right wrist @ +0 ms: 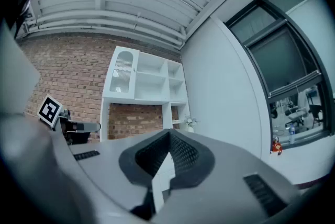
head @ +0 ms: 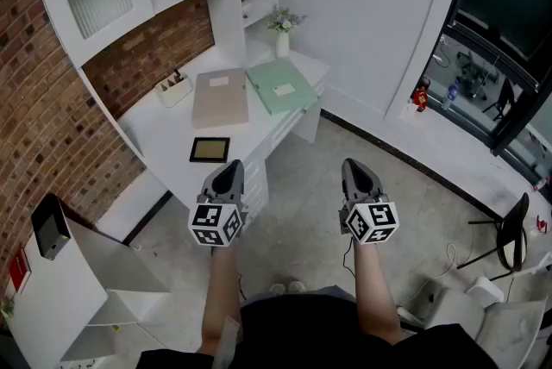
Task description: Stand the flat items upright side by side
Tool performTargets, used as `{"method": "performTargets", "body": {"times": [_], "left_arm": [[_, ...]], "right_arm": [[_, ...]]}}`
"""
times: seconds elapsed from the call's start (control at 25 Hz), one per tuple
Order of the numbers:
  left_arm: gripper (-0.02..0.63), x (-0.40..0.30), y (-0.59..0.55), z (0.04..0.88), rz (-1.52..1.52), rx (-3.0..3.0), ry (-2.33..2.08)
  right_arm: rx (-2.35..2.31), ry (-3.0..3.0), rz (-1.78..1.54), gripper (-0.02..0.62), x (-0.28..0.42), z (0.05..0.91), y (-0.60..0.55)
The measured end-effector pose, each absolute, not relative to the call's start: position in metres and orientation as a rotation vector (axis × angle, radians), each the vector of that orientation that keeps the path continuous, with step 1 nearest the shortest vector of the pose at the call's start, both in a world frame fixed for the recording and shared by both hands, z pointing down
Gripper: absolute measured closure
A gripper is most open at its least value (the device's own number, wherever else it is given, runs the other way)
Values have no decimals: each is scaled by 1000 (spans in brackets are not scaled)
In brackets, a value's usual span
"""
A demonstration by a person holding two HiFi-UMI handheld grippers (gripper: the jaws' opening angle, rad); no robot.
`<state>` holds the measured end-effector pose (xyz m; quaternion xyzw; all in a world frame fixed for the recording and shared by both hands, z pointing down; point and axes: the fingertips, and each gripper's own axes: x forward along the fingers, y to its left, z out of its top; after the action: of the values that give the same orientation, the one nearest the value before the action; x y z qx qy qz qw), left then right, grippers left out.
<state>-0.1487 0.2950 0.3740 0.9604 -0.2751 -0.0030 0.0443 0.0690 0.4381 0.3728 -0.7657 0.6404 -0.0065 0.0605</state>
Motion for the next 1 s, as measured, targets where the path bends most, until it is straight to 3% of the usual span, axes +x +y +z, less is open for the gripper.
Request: {"method": "performTargets", "body": {"times": [1.0], "left_arm": [[597, -134, 299, 408, 63, 2956, -684]], "right_arm": [[-2312, 2015, -118, 597, 63, 407, 427]]}}
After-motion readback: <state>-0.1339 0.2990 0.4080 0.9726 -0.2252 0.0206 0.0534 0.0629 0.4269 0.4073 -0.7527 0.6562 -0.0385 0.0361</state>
